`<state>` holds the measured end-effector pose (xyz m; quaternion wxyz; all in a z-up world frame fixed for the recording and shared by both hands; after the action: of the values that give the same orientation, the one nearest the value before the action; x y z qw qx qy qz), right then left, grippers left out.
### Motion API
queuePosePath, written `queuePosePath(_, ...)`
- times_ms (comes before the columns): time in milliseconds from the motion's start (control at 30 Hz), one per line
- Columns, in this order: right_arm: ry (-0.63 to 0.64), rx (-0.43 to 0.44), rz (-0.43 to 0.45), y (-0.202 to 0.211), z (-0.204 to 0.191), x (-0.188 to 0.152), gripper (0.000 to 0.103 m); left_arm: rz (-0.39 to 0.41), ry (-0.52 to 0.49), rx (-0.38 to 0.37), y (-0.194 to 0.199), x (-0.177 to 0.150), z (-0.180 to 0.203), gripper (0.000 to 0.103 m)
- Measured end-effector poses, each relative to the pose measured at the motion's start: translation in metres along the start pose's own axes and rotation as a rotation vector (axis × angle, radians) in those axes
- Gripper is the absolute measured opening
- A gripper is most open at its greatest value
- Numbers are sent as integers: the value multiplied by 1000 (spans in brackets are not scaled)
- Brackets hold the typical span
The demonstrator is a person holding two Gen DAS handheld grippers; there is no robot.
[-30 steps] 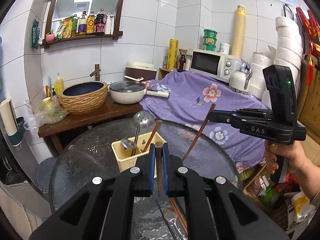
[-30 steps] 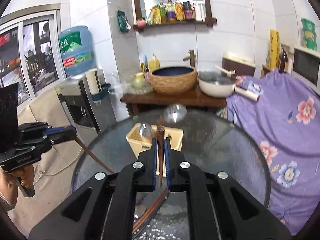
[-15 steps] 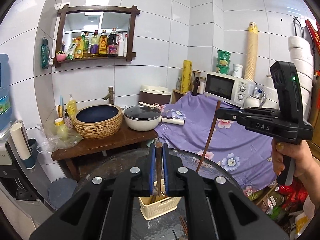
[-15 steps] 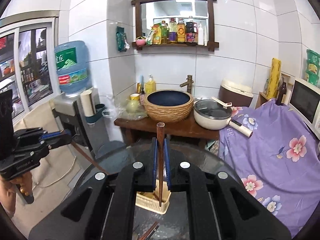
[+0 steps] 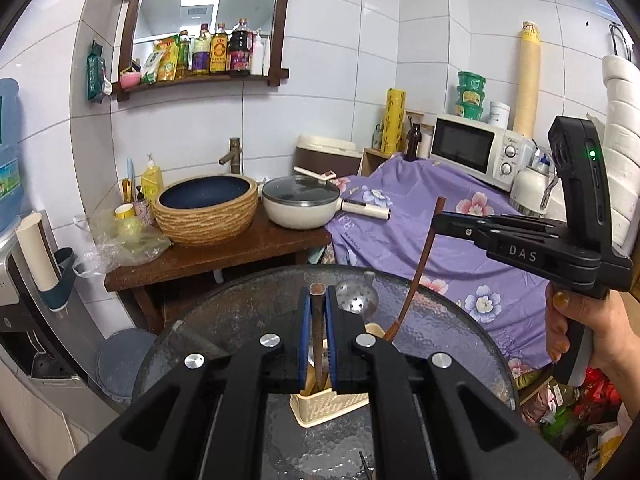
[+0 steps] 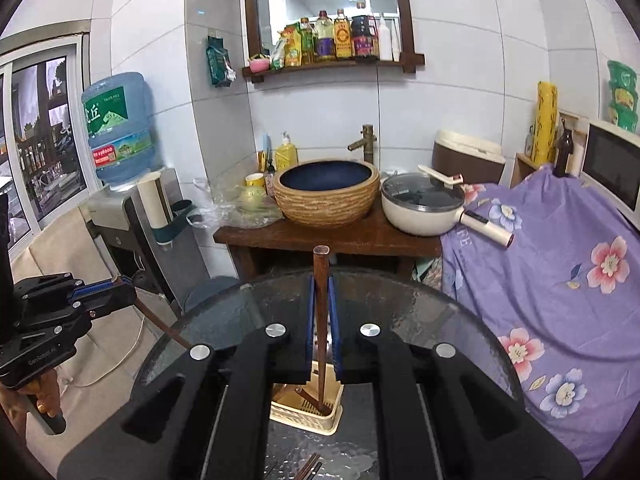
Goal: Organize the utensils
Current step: 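Open both tools to release the chopsticks into the holder, then grasp a black chopstick with the left tool while the right tool grasps another black chopstick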
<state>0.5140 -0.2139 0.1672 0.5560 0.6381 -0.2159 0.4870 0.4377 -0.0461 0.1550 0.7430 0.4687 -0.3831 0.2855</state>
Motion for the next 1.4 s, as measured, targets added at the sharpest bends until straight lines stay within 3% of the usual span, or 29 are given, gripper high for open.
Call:
queuePosePath(333,-9,20,-84,-35,-5,-48,8,-54,25,24,-27,-35,-10,8)
queuePosePath(400,-5,24,-93,-40,-6,-52,8,-60,25,23,-30,-39,-10,14)
queuePosePath(433,-5,26,-97,-41,-6,-54,8,-63,27,20,-31,-42,-11,23)
queuePosePath(467,-6,27,-103,-43,-6,-56,10,-65,27,22,-32,-43,-11,39)
queuePosePath(500,-8,32,-113,-45,-7,-59,14,-56,33,26,-31,-45,-13,44)
queuePosePath(533,-9,30,-119,-46,-7,-61,19,-49,40,24,-30,-46,-14,48)
queuePosePath(600,-11,14,-111,-44,-6,-64,44,-49,54,14,-28,-48,-16,50)
queuePosePath(833,-17,-47,-37,-5,-11,-89,53,36,66,6,11,-68,-19,70)
queuePosePath(1067,-67,9,-198,-4,-37,-185,54,-7,39,56,24,-150,-22,70)
queuePosePath(1267,-95,64,-300,-11,-65,-258,54,-164,82,34,17,-230,-28,66)
queuePosePath(1400,-62,73,-331,-10,-87,-284,54,-241,6,38,23,-273,-20,59)
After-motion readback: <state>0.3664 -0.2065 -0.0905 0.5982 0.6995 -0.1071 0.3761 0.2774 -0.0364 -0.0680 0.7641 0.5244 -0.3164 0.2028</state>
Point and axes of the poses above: each gripper's, at about its wrist camera, not at the fingertips, and y roughly against the way its jaws point, z to its right, x to its top, the point moved 6 cm from there along -y, roughly the way its jaws point, and after that the axes turned 14 degrees about y, right-handed, at the moved point
